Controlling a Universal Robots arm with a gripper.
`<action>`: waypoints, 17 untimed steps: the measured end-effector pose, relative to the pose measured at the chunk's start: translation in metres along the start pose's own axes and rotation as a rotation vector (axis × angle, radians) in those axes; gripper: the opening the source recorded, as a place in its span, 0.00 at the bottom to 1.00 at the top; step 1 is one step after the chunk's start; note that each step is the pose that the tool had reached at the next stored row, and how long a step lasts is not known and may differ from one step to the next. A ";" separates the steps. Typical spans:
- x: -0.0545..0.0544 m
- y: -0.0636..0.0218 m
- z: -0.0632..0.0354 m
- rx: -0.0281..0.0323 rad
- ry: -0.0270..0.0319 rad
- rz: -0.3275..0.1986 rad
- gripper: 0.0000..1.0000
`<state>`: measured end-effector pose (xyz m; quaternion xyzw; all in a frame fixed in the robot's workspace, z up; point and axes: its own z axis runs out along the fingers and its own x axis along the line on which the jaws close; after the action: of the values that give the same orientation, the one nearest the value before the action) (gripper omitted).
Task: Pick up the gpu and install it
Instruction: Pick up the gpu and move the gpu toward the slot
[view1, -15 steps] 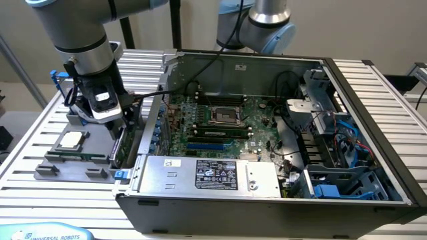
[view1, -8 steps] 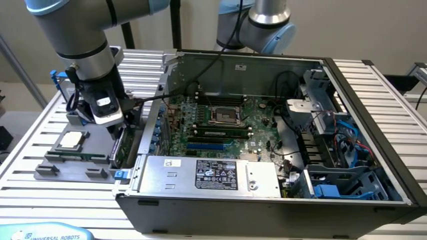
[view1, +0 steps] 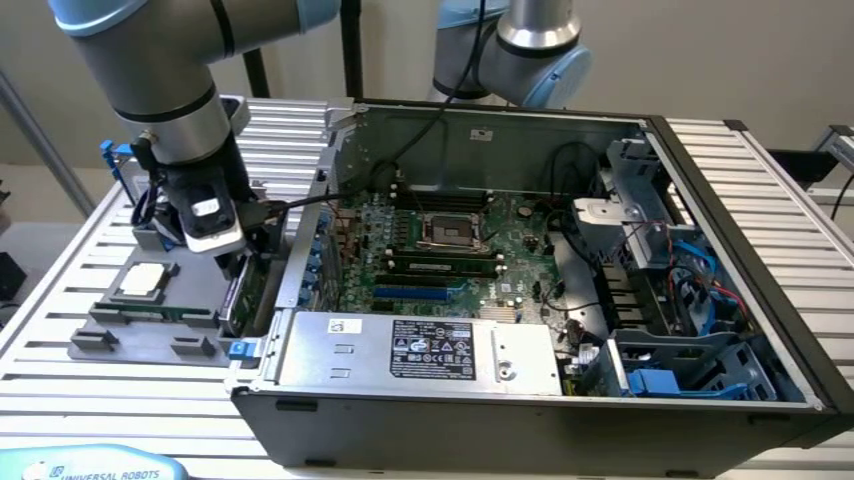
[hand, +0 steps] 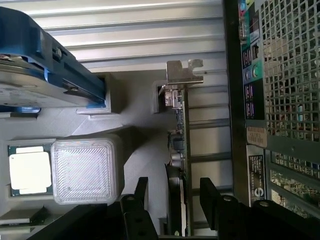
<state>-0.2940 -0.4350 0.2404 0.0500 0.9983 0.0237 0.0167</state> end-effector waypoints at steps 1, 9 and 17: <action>0.000 0.0000 0.0002 0.0002 -0.0001 0.002 0.54; 0.001 0.0000 0.0011 0.0000 -0.0005 0.004 0.45; 0.001 -0.0001 0.0015 0.0011 -0.0004 0.004 0.45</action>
<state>-0.2951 -0.4349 0.2389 0.0518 0.9982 0.0231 0.0168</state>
